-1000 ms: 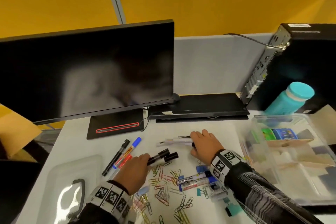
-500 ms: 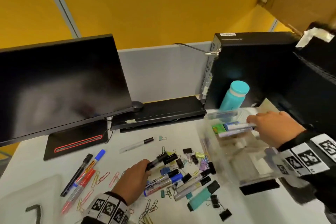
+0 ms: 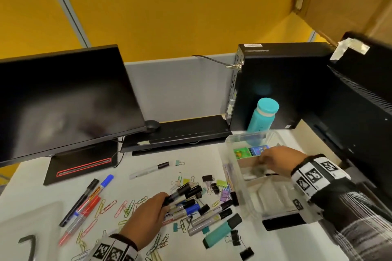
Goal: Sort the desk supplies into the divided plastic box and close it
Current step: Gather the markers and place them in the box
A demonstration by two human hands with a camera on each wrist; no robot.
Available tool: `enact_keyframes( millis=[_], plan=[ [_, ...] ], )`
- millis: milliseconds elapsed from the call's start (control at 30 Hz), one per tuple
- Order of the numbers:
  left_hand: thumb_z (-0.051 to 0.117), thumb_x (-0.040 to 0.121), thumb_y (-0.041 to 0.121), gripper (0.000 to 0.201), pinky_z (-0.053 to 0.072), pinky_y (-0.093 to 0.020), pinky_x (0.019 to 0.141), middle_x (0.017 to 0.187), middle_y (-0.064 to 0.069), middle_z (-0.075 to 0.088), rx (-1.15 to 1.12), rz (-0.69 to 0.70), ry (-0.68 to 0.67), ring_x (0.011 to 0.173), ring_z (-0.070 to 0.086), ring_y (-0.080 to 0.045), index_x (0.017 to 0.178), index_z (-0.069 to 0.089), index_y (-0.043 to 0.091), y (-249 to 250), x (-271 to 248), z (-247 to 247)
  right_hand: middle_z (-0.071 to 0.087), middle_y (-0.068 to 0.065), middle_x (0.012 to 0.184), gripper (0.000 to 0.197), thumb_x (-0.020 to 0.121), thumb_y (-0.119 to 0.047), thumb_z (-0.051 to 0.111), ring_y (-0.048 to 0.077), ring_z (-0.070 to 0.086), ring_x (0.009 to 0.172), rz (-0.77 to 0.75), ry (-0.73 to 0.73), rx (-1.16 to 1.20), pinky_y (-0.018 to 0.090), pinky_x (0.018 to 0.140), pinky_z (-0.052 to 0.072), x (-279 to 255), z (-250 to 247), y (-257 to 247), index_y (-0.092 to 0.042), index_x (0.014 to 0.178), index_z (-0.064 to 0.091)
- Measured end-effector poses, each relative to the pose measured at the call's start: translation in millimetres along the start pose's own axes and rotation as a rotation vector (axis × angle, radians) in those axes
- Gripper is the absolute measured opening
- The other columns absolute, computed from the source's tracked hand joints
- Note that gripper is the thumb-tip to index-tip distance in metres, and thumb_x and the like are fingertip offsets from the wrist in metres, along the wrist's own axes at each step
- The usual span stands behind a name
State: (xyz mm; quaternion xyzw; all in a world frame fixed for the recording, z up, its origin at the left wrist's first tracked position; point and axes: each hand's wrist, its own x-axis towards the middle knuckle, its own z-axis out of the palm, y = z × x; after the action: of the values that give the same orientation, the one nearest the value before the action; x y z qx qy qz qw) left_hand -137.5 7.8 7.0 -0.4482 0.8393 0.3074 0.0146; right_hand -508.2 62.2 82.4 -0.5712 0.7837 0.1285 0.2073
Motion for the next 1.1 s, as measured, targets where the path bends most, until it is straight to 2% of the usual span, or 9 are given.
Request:
enact_keyframes(
  millis=[100, 167, 267, 400, 533, 700, 900, 1000, 1100],
  plan=[
    [0.032, 0.101, 0.034, 0.014, 0.044, -0.017, 0.066, 0.09, 0.011, 0.057, -0.021, 0.009, 0.015, 0.077, 0.054, -0.002, 0.11, 0.043, 0.033, 13, -5, 1, 0.059, -0.001, 0.117, 0.024, 0.091, -0.029, 0.049, 0.019, 0.056, 0.104, 0.036, 0.215, 0.173, 0.033, 0.09, 0.047, -19, 13, 17, -0.031, 0.112, 0.062],
    [0.035, 0.1, 0.035, 0.014, 0.043, -0.016, 0.064, 0.089, 0.011, 0.056, -0.037, 0.027, 0.043, 0.076, 0.053, -0.001, 0.11, 0.044, 0.034, 33, -4, -1, 0.051, 0.003, 0.131, 0.033, 0.092, -0.03, 0.048, 0.023, 0.05, 0.115, 0.121, 0.306, 0.23, 0.038, 0.098, 0.044, -29, 31, 30, -0.026, 0.124, 0.054],
    [0.039, 0.099, 0.034, 0.015, 0.043, -0.015, 0.07, 0.095, 0.013, 0.055, -0.034, 0.129, 0.117, 0.082, 0.052, -0.001, 0.112, 0.047, 0.032, 76, 9, -10, 0.024, 0.005, 0.154, 0.055, 0.095, -0.036, 0.044, 0.026, 0.026, 0.139, 0.248, 0.312, 0.388, 0.041, 0.113, 0.028, -37, 64, 39, -0.018, 0.145, 0.029],
    [0.041, 0.098, 0.033, 0.02, 0.042, -0.023, 0.079, 0.102, 0.008, 0.056, 0.057, 0.303, 0.168, 0.092, 0.052, -0.01, 0.113, 0.052, 0.025, 140, 47, -11, -0.005, 0.002, 0.159, 0.068, 0.097, -0.04, 0.036, 0.028, 0.008, 0.144, 0.276, 0.28, 0.544, 0.046, 0.115, 0.023, -46, 97, 26, -0.023, 0.15, -0.003],
    [0.044, 0.097, 0.025, 0.027, 0.043, -0.036, 0.091, 0.117, -0.008, 0.059, 0.308, 0.374, 0.091, 0.106, 0.054, -0.026, 0.119, 0.054, 0.013, 192, 97, 6, -0.002, 0.008, 0.158, 0.068, 0.097, -0.043, 0.031, 0.03, 0.009, 0.144, 0.305, 0.38, 0.437, 0.045, 0.115, 0.024, -48, 105, 18, -0.019, 0.15, -0.003],
    [0.047, 0.093, 0.011, 0.029, 0.049, -0.04, 0.086, 0.112, -0.014, 0.065, 0.501, 0.38, -0.077, 0.103, 0.062, -0.031, 0.12, 0.058, 0.009, 225, 132, 34, 0.0, 0.01, 0.158, 0.067, 0.097, -0.045, 0.027, 0.029, 0.011, 0.144, 0.315, 0.404, 0.371, 0.045, 0.114, 0.026, -47, 107, 16, -0.017, 0.15, -0.003],
    [0.056, 0.091, 0.023, 0.036, 0.045, -0.035, 0.1, 0.122, -0.004, 0.063, 0.157, 0.349, -0.255, 0.112, 0.059, -0.023, 0.127, 0.054, 0.019, 214, 150, 28, 0.0, 0.01, 0.159, 0.066, 0.097, -0.045, 0.026, 0.029, 0.011, 0.145, 0.321, 0.406, 0.374, 0.046, 0.115, 0.025, -48, 108, 17, -0.018, 0.151, -0.002],
    [0.042, 0.093, 0.008, 0.03, 0.048, -0.028, 0.095, 0.108, 0.002, 0.068, -0.05, 0.397, -0.188, 0.101, 0.063, -0.014, 0.114, 0.061, 0.018, 204, 136, 4, -0.003, 0.009, 0.159, 0.064, 0.098, -0.043, 0.025, 0.029, 0.009, 0.145, 0.323, 0.37, 0.387, 0.047, 0.116, 0.022, -51, 106, 16, -0.019, 0.151, -0.004],
    [0.039, 0.097, 0.011, 0.028, 0.054, -0.021, 0.078, 0.098, 0.012, 0.068, -0.227, 0.361, -0.027, 0.084, 0.067, -0.001, 0.107, 0.062, 0.024, 171, 115, -18, -0.003, 0.007, 0.159, 0.062, 0.099, -0.038, 0.027, 0.029, 0.004, 0.146, 0.338, 0.39, 0.376, 0.049, 0.118, 0.01, -56, 100, 8, -0.017, 0.151, 0.002]
  ],
)
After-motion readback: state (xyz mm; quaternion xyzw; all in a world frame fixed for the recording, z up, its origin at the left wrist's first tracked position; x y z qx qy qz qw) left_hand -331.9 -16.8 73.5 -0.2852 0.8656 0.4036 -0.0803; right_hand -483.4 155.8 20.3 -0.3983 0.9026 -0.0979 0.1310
